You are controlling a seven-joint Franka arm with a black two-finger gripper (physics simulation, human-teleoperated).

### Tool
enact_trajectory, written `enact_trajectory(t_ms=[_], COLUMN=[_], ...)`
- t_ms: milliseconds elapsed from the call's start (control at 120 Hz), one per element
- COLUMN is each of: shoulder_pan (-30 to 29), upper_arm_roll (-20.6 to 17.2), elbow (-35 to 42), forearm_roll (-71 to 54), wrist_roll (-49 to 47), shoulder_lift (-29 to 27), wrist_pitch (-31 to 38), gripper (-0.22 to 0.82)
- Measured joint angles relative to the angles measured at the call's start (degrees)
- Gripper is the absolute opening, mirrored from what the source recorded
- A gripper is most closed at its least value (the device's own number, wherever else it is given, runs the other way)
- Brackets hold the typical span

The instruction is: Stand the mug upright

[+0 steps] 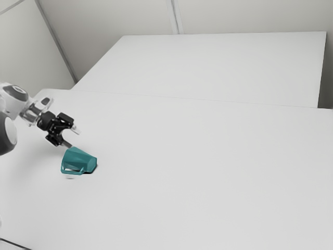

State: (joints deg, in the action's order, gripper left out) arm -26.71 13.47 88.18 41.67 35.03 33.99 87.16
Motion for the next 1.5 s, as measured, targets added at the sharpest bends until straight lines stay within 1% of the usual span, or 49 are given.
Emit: enact_trajectory(t_ms=[233,483,800,1058,1208,1233,1267,1400,1450,1500], shoulder_pan=[-0.6,-0.8,-1.1,-0.9,-0.7,-0.7,-0.7,-0.7,-0.7,-0.7], upper_arm_roll=[0.0,0.1,-0.1,-3.4,-4.7,-4.9,-5.1,-5.4,-5.4,-5.5], elbow=[0.7,6.4,6.8,6.9,8.6,8.8,8.9,8.9,9.0,9.0], forearm_roll=[1.6,1.3,0.5,0.8,0.8,0.8,0.8,0.9,0.9,0.9], wrist_roll=[4.2,7.3,9.7,10.6,11.0,11.1,11.2,11.5,11.6,11.7], shoulder_lift=[0.2,-2.5,-2.7,-2.5,-2.5,-2.5,-2.5,-2.6,-2.6,-2.6], wrist_pitch=[-0.1,-0.3,-2.6,-2.6,-1.8,-1.7,-1.5,-1.1,-1.0,-0.9], gripper=[0.60,0.60,0.60,0.60,0.60,0.59,0.54,0.20,0.10,0.03])
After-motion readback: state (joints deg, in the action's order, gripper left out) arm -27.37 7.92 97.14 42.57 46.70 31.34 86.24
